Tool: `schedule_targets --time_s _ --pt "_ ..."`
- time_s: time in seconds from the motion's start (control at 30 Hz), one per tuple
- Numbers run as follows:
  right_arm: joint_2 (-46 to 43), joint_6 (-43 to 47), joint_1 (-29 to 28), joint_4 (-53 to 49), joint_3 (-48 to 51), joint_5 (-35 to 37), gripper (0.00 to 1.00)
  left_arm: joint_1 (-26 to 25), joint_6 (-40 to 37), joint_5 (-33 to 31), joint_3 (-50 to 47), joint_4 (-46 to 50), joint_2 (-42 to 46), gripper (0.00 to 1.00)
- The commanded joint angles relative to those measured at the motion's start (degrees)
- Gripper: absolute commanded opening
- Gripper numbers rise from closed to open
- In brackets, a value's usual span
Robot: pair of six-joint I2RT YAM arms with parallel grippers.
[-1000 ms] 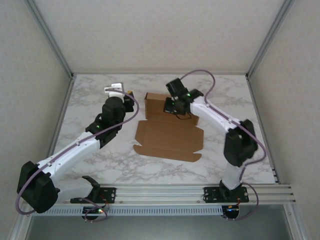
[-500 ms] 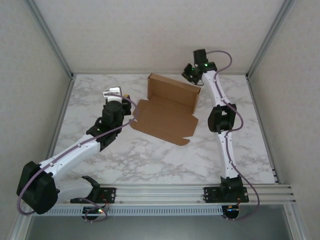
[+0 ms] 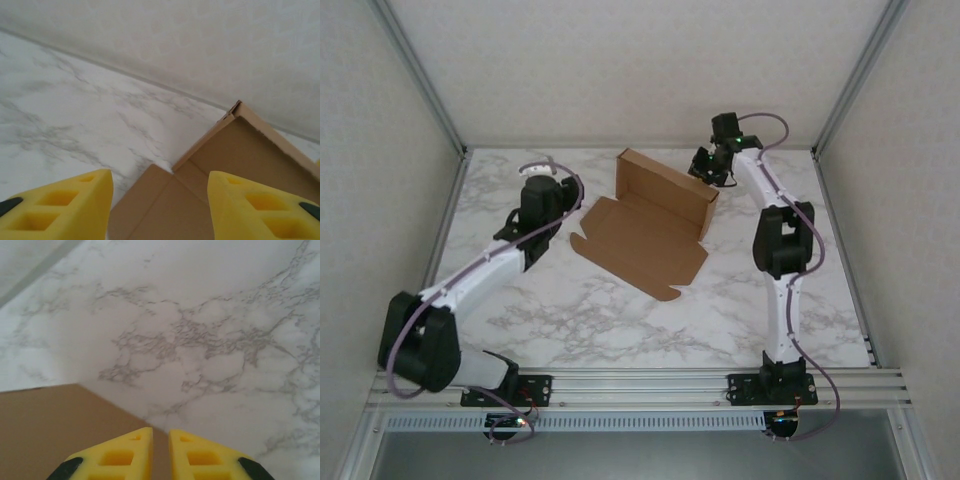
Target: Fold the paper box
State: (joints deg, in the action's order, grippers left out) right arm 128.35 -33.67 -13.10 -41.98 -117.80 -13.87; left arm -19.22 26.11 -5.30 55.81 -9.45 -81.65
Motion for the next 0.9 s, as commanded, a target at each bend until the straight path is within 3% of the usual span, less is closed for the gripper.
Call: schedule_targets --time_s 0.0,0.17,0.4,0.63,0.87 --pt "-4.90 0.68 0.36 6.06 10.32 -2.70 0.15 1.37 10.47 12.74 7.91 4.98 -7.44 0.52" --pt "-13.29 -1.76 -1.85 12.40 24.44 -3.96 0.14 2.25 14.44 21.68 18.86 6.84 -18.08 0.56" --pt "-21.34 -4.62 -8.92 17.78 35.37 -4.44 0.15 2.47 20.63 32.07 26.48 7.46 -25.77 0.61" --pt "-24.37 -8.15 -17.71 22.38 39.89 -3.35 0.15 2.08 20.36 35.11 31.17 17.86 -29.63 0.60" --pt "-23.99 -10.79 -20.89 26.52 41.14 -3.89 0.15 -2.06 15.24 35.20 36.01 25.15 -30.77 0.54"
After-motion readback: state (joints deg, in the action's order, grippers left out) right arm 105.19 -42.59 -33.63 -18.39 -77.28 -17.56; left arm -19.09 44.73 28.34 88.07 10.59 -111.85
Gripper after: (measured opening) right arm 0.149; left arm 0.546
